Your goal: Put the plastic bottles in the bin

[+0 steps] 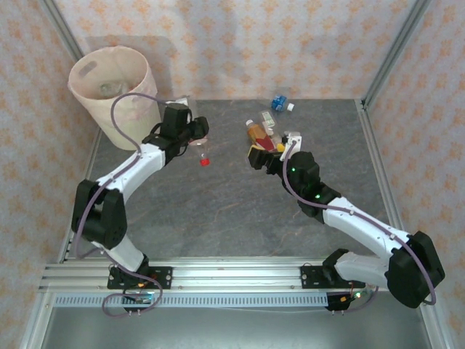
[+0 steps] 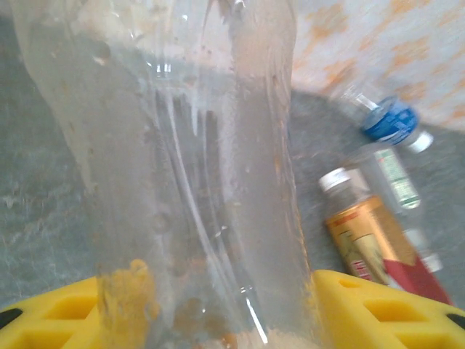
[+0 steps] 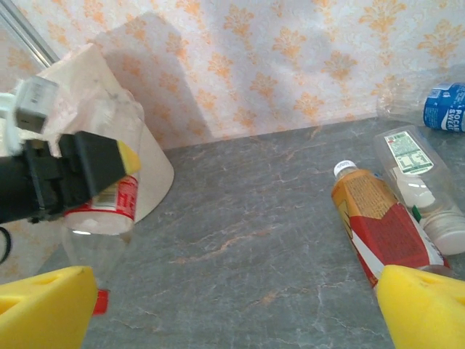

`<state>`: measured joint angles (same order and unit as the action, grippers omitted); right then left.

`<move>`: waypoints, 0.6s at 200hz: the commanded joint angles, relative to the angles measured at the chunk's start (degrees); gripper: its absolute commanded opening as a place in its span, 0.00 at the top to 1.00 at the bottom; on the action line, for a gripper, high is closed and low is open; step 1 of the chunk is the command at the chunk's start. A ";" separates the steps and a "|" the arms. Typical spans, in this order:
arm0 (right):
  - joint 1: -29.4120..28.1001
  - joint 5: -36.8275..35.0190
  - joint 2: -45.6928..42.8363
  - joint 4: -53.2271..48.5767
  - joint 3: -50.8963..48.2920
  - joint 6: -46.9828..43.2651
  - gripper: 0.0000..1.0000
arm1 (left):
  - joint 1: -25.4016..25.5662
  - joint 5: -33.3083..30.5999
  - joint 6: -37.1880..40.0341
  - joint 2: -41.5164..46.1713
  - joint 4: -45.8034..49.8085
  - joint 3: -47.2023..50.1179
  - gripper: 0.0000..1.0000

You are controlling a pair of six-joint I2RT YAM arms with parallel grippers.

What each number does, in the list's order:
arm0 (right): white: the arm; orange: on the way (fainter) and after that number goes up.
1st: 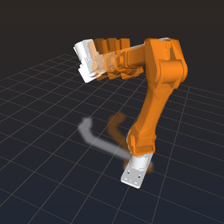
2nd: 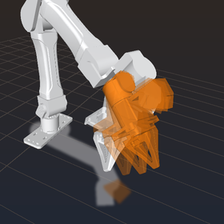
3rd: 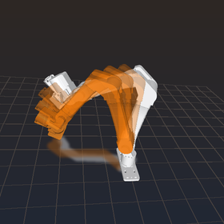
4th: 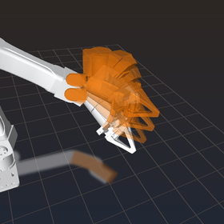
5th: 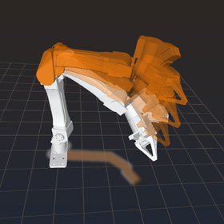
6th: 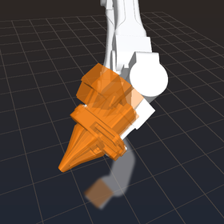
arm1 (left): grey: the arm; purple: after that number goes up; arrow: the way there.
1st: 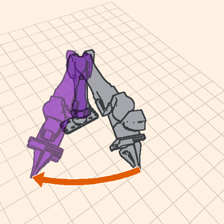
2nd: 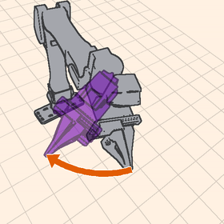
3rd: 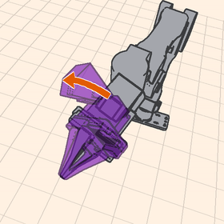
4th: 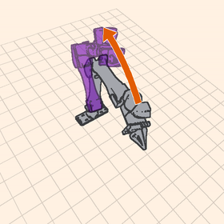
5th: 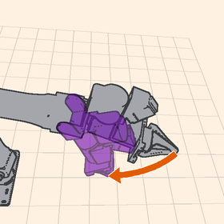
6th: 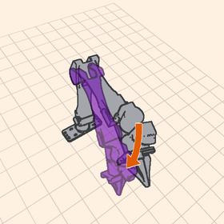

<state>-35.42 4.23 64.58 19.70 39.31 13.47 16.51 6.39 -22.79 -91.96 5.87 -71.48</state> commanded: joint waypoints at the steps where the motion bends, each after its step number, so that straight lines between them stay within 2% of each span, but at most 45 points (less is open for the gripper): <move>1: 0.15 0.74 -0.16 3.06 -0.72 0.76 0.01 | 0.23 0.38 6.87 5.87 -5.16 0.16 0.48; 61: 0.17 -0.47 -0.09 3.76 -0.75 1.39 0.01 | -1.46 -8.37 16.65 12.56 -6.90 -3.84 0.49; 120: 0.17 -1.69 0.28 3.59 -0.53 1.59 0.01 | -7.43 -16.31 22.96 11.95 -8.41 -12.38 0.52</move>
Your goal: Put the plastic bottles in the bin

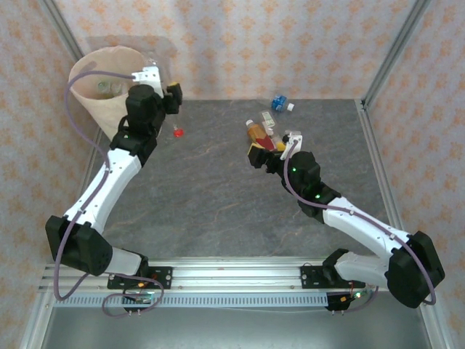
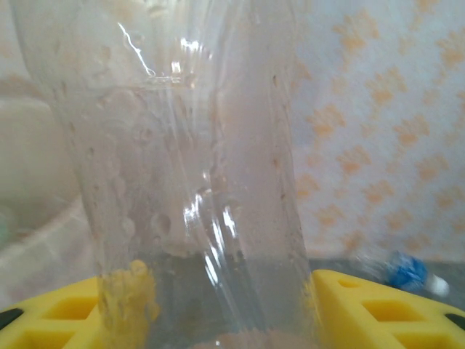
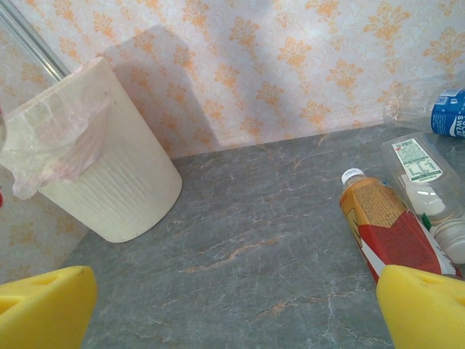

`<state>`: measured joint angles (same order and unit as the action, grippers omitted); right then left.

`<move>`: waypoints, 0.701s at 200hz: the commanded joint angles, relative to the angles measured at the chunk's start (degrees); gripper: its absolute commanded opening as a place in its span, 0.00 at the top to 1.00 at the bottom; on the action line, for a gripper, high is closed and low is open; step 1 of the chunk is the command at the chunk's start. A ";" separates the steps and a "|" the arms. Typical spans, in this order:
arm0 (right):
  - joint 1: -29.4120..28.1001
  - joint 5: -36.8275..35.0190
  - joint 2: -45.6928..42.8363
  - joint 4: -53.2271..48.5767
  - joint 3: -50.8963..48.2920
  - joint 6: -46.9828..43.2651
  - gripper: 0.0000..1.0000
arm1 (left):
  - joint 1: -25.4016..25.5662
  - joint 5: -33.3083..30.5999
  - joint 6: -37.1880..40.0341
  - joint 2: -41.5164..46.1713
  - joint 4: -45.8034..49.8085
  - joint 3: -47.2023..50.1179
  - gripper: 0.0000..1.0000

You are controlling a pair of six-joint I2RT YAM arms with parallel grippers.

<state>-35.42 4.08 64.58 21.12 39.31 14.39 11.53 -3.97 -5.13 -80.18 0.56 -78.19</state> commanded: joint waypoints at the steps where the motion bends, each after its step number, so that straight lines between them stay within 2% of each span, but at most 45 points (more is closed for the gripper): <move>1: 0.17 -1.58 0.28 2.17 -0.50 0.66 0.01 | -2.64 -5.96 5.39 0.14 -3.10 -5.88 0.52; 66: 0.17 -1.70 1.53 2.67 0.24 1.22 0.01 | -12.85 -2.35 8.23 -8.26 -2.93 -19.60 0.52; 114: 0.18 -2.69 1.08 1.95 0.03 1.23 0.01 | -16.78 -6.05 11.26 -16.82 -5.57 -28.61 0.50; 140: 0.13 -3.16 0.99 1.40 0.23 1.08 0.01 | -17.20 -10.55 15.44 -22.50 -6.70 -33.96 0.50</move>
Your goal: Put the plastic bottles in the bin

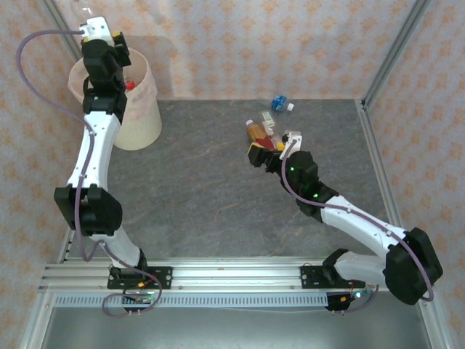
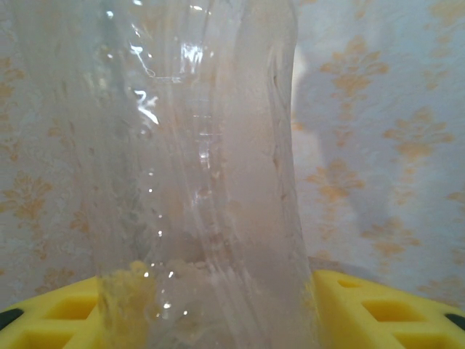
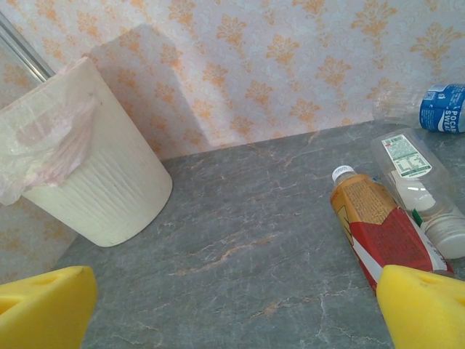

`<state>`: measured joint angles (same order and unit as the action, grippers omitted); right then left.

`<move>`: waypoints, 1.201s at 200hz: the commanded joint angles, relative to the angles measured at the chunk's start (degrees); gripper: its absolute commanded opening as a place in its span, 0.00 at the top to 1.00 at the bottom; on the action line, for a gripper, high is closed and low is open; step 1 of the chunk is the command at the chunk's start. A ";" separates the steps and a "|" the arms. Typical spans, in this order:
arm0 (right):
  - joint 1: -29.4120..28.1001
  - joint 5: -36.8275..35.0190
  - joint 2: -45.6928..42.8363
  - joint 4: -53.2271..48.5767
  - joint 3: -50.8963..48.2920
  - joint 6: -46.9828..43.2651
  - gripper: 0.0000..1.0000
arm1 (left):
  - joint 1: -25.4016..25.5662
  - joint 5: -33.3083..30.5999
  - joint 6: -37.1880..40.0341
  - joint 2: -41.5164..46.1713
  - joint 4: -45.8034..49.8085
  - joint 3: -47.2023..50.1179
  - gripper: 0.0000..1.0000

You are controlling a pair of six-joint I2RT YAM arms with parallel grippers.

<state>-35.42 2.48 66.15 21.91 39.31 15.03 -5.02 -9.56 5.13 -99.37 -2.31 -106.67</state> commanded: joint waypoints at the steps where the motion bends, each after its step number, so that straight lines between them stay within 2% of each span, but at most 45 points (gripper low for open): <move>1: 0.15 -1.59 -0.59 0.56 0.24 0.44 0.01 | -0.67 -5.03 5.44 -3.52 -3.88 -5.61 0.50; 21: 0.18 -2.10 -0.72 0.02 0.35 0.41 0.01 | -1.02 -6.12 7.89 -7.01 -5.03 -8.72 0.50; 47: 0.22 -2.99 -1.11 -0.29 0.24 0.27 0.01 | -1.61 -5.51 9.46 -11.70 -1.78 -12.34 0.50; 85: 0.14 -3.89 -1.13 -0.38 0.20 -0.18 0.01 | -2.10 -5.33 8.50 -13.16 -0.57 -8.52 0.50; 135: 0.15 -3.63 -0.94 -0.59 0.26 -0.19 0.01 | -2.12 1.42 2.99 -10.40 5.53 -3.30 0.49; 153: 0.17 -3.63 -0.89 -0.62 0.14 0.07 0.01 | -2.15 0.35 -0.84 -7.86 7.78 -1.24 0.42; 172: 0.18 -3.44 -0.86 -0.55 0.40 -0.01 0.01 | -2.16 -3.67 -5.54 -9.00 16.58 -5.30 0.18; 193: 0.18 -3.29 -0.61 -0.57 0.63 0.00 0.01 | -2.15 -7.45 -8.99 -9.66 23.52 -10.47 0.03; 202: 0.18 -3.23 -0.44 -0.64 0.73 -0.01 0.01 | -2.16 -7.88 -10.25 -9.70 25.76 -12.71 0.00; 240: 0.17 -3.23 0.49 -0.49 0.82 0.85 0.01 | -2.22 -6.82 -16.73 -13.32 37.17 -26.40 0.00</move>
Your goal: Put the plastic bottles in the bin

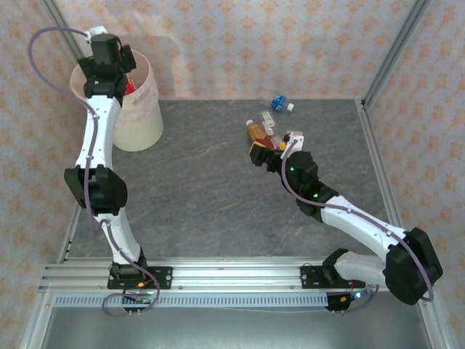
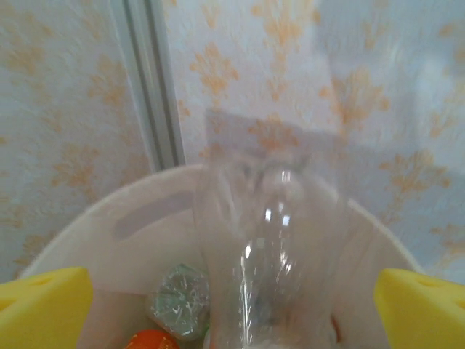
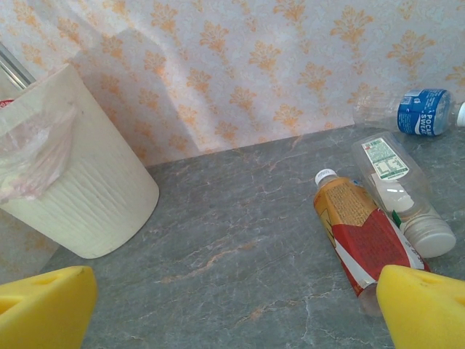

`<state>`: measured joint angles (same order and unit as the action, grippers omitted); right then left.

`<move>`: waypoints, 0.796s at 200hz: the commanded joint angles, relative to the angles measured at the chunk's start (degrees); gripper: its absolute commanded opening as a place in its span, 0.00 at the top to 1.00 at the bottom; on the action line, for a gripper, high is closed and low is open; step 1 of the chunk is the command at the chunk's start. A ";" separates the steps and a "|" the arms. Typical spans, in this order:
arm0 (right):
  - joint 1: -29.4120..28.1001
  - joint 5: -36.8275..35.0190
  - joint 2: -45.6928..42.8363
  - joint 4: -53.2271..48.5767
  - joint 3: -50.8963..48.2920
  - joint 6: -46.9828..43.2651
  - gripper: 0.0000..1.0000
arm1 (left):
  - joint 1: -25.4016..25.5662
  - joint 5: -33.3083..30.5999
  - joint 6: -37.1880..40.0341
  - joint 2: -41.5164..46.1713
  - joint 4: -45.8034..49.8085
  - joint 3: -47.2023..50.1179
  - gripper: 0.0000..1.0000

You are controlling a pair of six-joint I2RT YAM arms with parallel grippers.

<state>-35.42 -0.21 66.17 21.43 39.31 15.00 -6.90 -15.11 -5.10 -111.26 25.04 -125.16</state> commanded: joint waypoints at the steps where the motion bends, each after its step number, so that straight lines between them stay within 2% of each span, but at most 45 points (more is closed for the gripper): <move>1: 0.17 -0.56 0.46 0.05 0.84 0.85 0.01 | -0.37 -1.12 -6.63 -1.55 10.06 -8.17 0.00; 18: 0.17 -0.50 0.89 0.45 0.77 0.93 0.01 | -0.40 2.34 -8.17 -3.79 11.83 -10.72 0.00; 41: 0.15 -0.32 1.06 0.22 0.86 0.73 0.01 | -0.63 2.53 -11.54 -7.75 13.92 -13.54 0.00; 63: 0.18 -0.86 0.58 -0.55 0.71 0.41 0.01 | -1.17 6.83 -13.95 -12.05 16.08 -17.38 0.00; 91: 0.17 -1.82 0.09 -0.60 0.15 0.37 0.01 | -1.23 10.91 -15.29 -16.56 19.03 -20.64 0.17; 102: 0.16 -1.89 0.14 -0.60 0.22 0.42 0.01 | -1.25 10.16 -16.22 -17.33 19.61 -20.58 0.22; 131: 0.17 -1.55 0.41 -0.69 0.50 0.66 0.01 | -3.02 3.32 -21.83 -18.53 22.93 -20.68 0.26; 148: 0.18 -1.46 0.46 -0.82 0.61 0.75 0.01 | -5.19 4.42 -24.87 -18.65 24.73 -20.85 0.27; 159: 0.17 -1.55 0.40 -1.04 0.73 0.77 0.01 | -6.07 7.35 -24.53 -18.19 25.06 -21.01 0.26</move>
<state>-35.42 -0.67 67.02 20.67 39.31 15.25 -9.37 -7.99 -25.69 -131.20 44.25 -144.44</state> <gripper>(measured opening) 0.992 0.735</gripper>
